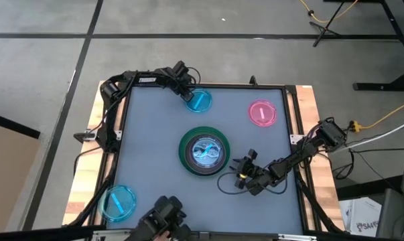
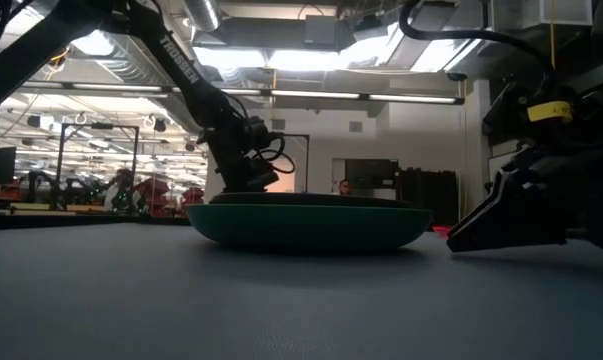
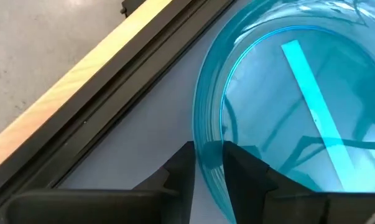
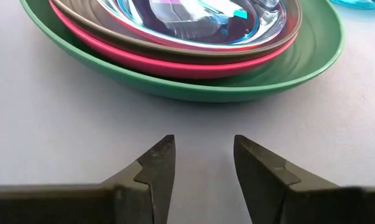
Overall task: Stack plastic plates
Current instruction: Stack the top light blue plate on top of the light blue plate
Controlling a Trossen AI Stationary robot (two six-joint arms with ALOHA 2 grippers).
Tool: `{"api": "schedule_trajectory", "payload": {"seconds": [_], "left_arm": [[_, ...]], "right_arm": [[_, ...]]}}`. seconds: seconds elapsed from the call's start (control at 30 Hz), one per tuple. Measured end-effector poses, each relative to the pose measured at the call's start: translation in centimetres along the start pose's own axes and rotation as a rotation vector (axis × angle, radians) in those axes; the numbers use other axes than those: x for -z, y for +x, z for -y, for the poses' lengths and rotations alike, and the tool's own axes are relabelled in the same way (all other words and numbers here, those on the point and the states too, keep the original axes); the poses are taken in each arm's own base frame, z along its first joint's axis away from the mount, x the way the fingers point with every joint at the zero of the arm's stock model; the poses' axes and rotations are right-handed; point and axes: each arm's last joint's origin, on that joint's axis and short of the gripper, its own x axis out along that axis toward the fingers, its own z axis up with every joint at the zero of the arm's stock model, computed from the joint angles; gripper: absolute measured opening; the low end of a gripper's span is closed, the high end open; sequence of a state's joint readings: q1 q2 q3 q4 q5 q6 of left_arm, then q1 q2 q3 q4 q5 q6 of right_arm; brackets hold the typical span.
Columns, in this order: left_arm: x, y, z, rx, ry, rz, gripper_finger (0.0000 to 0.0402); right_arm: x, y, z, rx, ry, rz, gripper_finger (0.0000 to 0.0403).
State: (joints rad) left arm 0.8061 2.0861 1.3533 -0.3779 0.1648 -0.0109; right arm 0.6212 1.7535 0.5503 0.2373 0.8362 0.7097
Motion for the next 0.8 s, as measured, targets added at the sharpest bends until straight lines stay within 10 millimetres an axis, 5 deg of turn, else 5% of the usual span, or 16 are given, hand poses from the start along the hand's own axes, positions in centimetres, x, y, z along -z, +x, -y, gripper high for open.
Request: {"api": "schedule_trajectory", "payload": {"seconds": [0.23,0.4,0.8], "left_arm": [[0.0,0.1,0.4,0.012,0.033,0.006,0.0008],[-0.3,-1.1,1.4,0.015,0.042,0.018,0.0003],[-1.5,-10.5,5.7,0.033,0.126,0.177,0.0001]], "right_arm": [[0.0,0.0,0.0,-0.003,0.002,-0.001,0.0159],[0.1,0.0,-0.1,-0.033,-0.006,-0.027,0.0159],[0.2,-2.0,-2.3,-0.109,-0.034,0.019,0.0159]]}}
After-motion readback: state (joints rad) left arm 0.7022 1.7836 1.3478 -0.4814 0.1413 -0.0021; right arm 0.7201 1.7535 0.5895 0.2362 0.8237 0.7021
